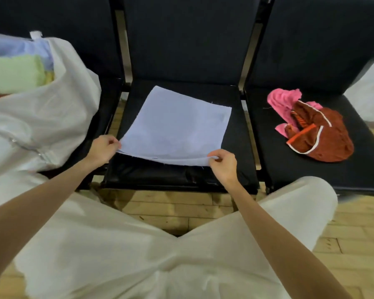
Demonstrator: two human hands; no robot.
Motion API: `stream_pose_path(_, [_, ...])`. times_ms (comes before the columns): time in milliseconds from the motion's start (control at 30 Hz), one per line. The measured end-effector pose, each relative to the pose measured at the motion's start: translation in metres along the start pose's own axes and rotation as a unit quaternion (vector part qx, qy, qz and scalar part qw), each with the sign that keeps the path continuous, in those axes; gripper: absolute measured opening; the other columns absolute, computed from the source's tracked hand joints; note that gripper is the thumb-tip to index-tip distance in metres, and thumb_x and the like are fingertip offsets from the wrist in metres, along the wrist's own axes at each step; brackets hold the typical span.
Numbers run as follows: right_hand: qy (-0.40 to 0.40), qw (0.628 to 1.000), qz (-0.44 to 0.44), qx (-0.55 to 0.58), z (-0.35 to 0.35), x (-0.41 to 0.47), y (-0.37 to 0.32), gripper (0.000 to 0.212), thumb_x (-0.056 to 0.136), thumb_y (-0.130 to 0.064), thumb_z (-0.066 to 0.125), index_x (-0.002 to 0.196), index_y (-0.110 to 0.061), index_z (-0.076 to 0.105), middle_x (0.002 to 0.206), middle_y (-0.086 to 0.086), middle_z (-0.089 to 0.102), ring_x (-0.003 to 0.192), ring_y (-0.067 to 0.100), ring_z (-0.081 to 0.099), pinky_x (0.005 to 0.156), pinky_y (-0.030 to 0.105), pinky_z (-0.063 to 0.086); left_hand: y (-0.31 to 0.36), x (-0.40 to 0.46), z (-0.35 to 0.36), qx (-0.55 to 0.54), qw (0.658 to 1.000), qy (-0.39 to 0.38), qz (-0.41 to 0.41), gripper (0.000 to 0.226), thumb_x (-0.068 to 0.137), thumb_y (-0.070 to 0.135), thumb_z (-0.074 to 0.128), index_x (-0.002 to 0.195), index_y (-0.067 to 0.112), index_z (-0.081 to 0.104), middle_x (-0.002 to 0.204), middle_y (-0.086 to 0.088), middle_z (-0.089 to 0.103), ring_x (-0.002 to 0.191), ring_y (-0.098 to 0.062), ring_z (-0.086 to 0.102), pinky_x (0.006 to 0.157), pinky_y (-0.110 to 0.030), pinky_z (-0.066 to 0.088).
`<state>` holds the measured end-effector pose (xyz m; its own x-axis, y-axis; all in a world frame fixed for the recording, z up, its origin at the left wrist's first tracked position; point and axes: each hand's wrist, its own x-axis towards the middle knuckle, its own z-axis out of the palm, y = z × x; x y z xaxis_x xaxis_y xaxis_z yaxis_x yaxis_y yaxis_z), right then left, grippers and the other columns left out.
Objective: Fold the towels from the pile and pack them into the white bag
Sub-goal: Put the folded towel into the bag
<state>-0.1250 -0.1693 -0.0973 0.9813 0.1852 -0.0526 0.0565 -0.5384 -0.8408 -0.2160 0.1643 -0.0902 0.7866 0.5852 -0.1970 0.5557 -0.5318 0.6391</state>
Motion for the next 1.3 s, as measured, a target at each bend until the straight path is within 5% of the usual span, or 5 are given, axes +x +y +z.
stream_pose_path(200, [-0.035, 0.996, 0.04, 0.068, 0.001, -0.013, -0.005, 0.019, 0.079, 0.005, 0.06, 0.083, -0.011, 0.069, 0.083, 0.003, 0.068, 0.08, 0.021, 0.067, 0.075, 0.031, 0.057, 0.009, -0.014, 0.005, 0.342, 0.929, -0.094, 0.108, 0.013, 0.088, 0.006, 0.049, 0.087, 0.001, 0.061, 0.108, -0.017, 0.049, 0.104, -0.036, 0.049, 0.088, -0.04, 0.045])
stream_pose_path(533, [-0.082, 0.958, 0.144, 0.234, -0.019, -0.04, -0.02, 0.018, 0.091, 0.0, 0.051, 0.083, 0.0, 0.068, 0.085, 0.016, 0.07, 0.075, 0.025, 0.07, 0.068, 0.028, 0.058, 0.075, -0.064, 0.099, 0.093, 0.892, -0.223, 0.382, 0.05, 0.082, 0.025, 0.073, 0.127, 0.015, 0.053, 0.131, 0.001, 0.051, 0.121, -0.014, 0.043, 0.101, -0.027, 0.037])
stream_pose_path(733, [-0.084, 0.931, 0.211, 0.285, -0.027, -0.045, -0.02, 0.027, 0.096, -0.018, 0.051, 0.089, 0.003, 0.067, 0.09, 0.022, 0.07, 0.08, 0.033, 0.071, 0.071, 0.033, 0.059, 0.091, -0.069, 0.129, 0.011, 0.898, -0.198, 0.392, 0.018, 0.084, 0.012, 0.068, 0.102, 0.014, 0.067, 0.099, 0.003, 0.067, 0.091, -0.013, 0.058, 0.08, -0.029, 0.047])
stream_pose_path(1133, [-0.035, 0.898, 0.345, 0.27, -0.022, -0.007, 0.003, 0.026, 0.097, -0.009, 0.046, 0.117, 0.005, 0.053, 0.103, 0.022, 0.066, 0.082, 0.03, 0.071, 0.073, 0.032, 0.059, 0.109, -0.073, 0.131, -0.042, 0.932, -0.161, 0.323, 0.02, 0.096, 0.026, 0.045, 0.081, 0.014, 0.044, 0.062, 0.004, 0.043, 0.056, -0.015, 0.042, 0.053, -0.034, 0.032])
stream_pose_path(1300, [-0.031, 0.904, 0.314, 0.289, -0.007, 0.059, 0.002, 0.013, 0.09, -0.006, 0.051, 0.1, 0.002, 0.056, 0.1, 0.02, 0.064, 0.084, 0.03, 0.068, 0.065, 0.032, 0.059, 0.115, -0.071, 0.115, -0.119, 0.938, -0.178, 0.274, 0.02, 0.084, 0.029, 0.044, 0.072, 0.013, 0.047, 0.065, -0.003, 0.046, 0.061, -0.021, 0.044, 0.056, -0.041, 0.036])
